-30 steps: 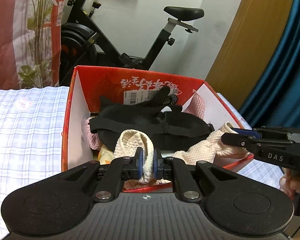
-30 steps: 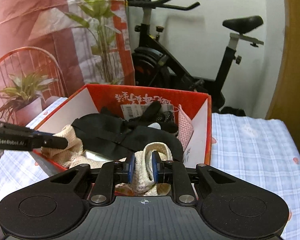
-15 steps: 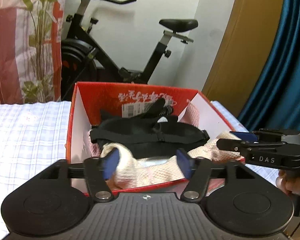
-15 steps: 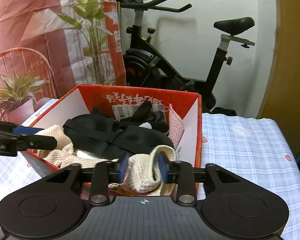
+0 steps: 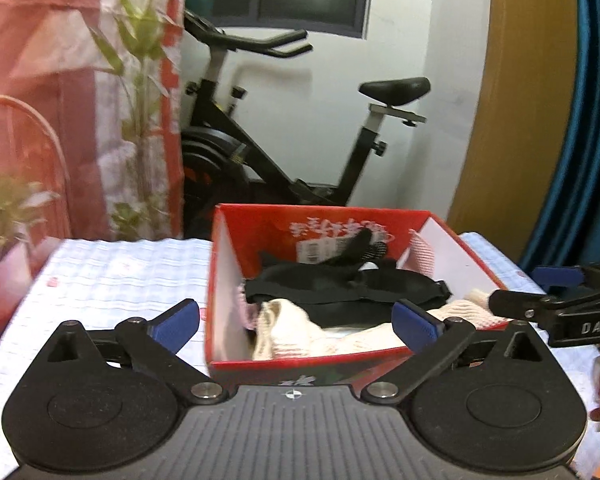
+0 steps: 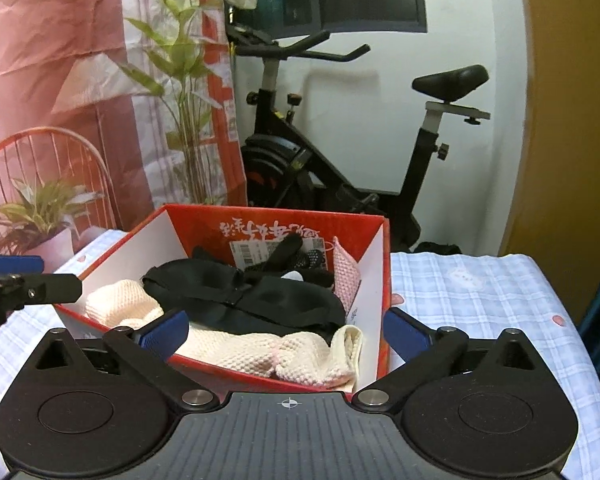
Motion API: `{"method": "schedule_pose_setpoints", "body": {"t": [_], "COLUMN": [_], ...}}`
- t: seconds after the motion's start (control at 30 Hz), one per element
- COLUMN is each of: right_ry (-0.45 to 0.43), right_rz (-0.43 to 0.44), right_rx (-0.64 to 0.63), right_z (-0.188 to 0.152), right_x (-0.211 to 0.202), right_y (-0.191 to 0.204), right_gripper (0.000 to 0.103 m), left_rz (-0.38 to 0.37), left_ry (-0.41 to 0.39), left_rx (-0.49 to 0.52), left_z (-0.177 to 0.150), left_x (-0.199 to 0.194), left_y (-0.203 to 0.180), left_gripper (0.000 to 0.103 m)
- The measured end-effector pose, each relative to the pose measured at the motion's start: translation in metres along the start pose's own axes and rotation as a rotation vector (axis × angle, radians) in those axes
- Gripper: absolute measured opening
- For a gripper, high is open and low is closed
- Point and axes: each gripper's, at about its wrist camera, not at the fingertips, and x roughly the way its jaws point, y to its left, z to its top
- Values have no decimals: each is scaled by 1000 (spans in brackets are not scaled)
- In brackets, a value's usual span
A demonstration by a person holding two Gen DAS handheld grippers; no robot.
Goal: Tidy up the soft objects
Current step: 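Lower the rope into the box and open both tools, then move both tools down and close them on the green yarn bundle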
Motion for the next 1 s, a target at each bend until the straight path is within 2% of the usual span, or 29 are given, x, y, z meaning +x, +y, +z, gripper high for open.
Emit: {"method": "schedule_pose_setpoints", "body": {"t": [0.2,0.37,0.47,0.57,0.8,1.0], "right_ry": [-40,-54,-50,-38,-72,4], "right_rz": [-24,-37,-40,-54,-53,-24], "right_rx": [7,28,42,53,79,65], "right_z": [-11,-28,-42,-58,-99,-133], "right_x": [-19,-32,-37,-40,-48,-47], "right_y": [2,3,3,4,8,13], "right_gripper": [103,103,103,103,103,103], "left_rz": [-18,20,-4,2,0,-32], "left_ry": [-14,-11,0,22,104,188], "left_rx": [-47,-45,-49,-62,-79,-95], "left_z": [-12,-24,-34,-47,-75,-94], "left_x": [-17,-26,-30,-32,-28,-22], "left_y": [5,1,0,-2,-6,-10], "left_gripper": [103,103,103,103,103,103]}}
